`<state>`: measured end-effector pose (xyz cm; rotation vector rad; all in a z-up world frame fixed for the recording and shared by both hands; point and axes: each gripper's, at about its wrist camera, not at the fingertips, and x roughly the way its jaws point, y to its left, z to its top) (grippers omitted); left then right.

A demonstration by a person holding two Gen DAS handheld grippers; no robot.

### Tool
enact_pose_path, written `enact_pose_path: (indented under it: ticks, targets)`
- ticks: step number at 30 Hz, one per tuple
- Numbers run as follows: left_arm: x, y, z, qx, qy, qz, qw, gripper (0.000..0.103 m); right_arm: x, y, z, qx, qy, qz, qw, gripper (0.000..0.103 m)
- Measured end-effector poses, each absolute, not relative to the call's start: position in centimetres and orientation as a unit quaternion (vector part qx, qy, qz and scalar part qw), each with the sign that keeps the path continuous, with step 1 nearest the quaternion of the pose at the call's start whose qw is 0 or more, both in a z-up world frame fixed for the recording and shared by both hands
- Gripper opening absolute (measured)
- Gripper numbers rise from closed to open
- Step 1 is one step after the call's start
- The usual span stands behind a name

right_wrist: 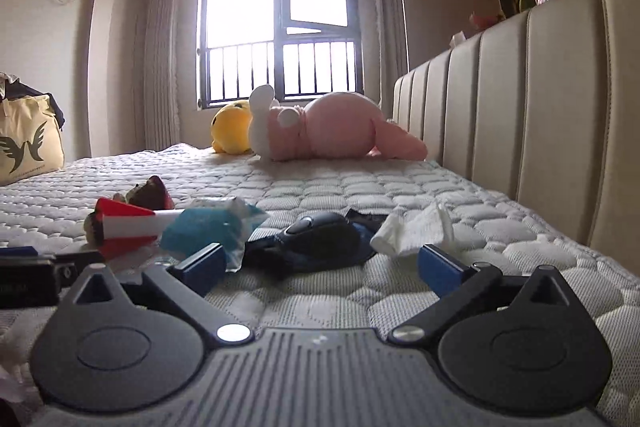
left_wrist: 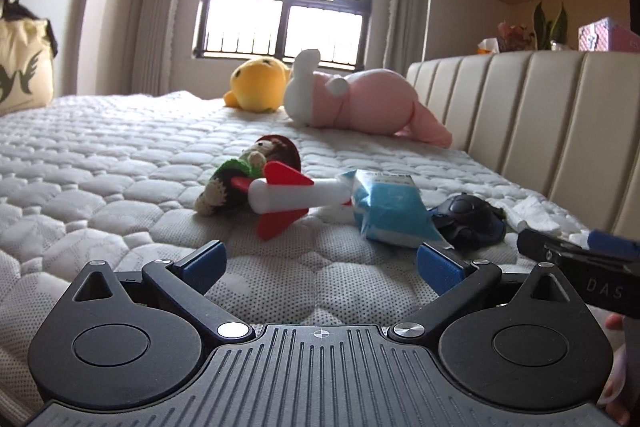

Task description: Organize soft objects

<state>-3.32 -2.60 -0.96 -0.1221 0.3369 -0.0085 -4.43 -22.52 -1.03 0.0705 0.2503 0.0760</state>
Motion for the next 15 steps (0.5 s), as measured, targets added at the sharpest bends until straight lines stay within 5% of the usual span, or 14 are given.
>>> enact_pose_path:
  ticks: [15]
  targets:
    - [-3.8, -3.9, -2.1, -0.028, 0.199, -0.017, 0.979, 0.103, -5.4, -22.6, -1.0, 0.040, 0.140, 0.035, 0.989, 0.103]
